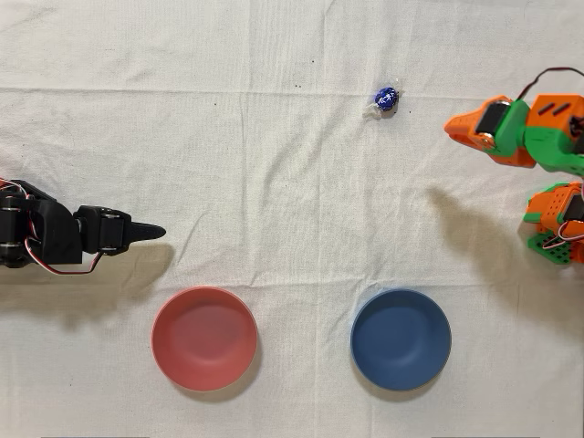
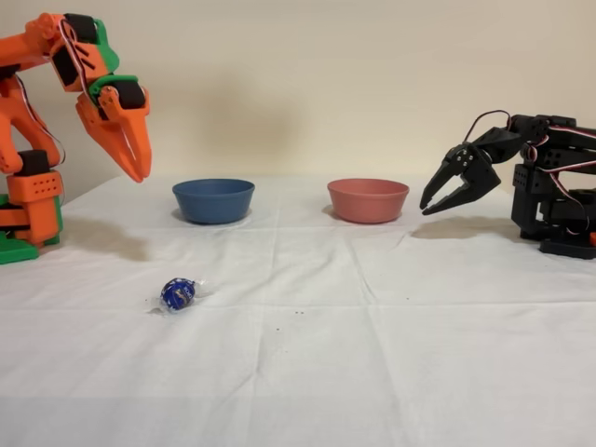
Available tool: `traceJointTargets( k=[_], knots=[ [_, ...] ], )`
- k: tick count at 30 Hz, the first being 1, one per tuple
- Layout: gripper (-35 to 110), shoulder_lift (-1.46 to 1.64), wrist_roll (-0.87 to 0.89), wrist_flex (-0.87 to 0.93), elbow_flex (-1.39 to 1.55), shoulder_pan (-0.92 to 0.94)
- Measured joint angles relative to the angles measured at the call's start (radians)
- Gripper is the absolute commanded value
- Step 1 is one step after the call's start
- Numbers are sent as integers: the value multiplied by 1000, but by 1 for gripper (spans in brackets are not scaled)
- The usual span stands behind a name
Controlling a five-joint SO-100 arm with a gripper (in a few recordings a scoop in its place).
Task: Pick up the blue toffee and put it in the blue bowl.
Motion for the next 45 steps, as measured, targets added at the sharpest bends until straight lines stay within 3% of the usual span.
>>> traceJointTargets(
  k=[4,7,11,30,45],
  knots=[
    [21,-71,0,-12,-40,8],
    [35,-124,-9,-26,-60,8],
    [42,-198,-28,-31,-78,8],
    [36,-463,-52,-158,-121,120],
    [37,-723,-71,-225,-258,104]
  ],
)
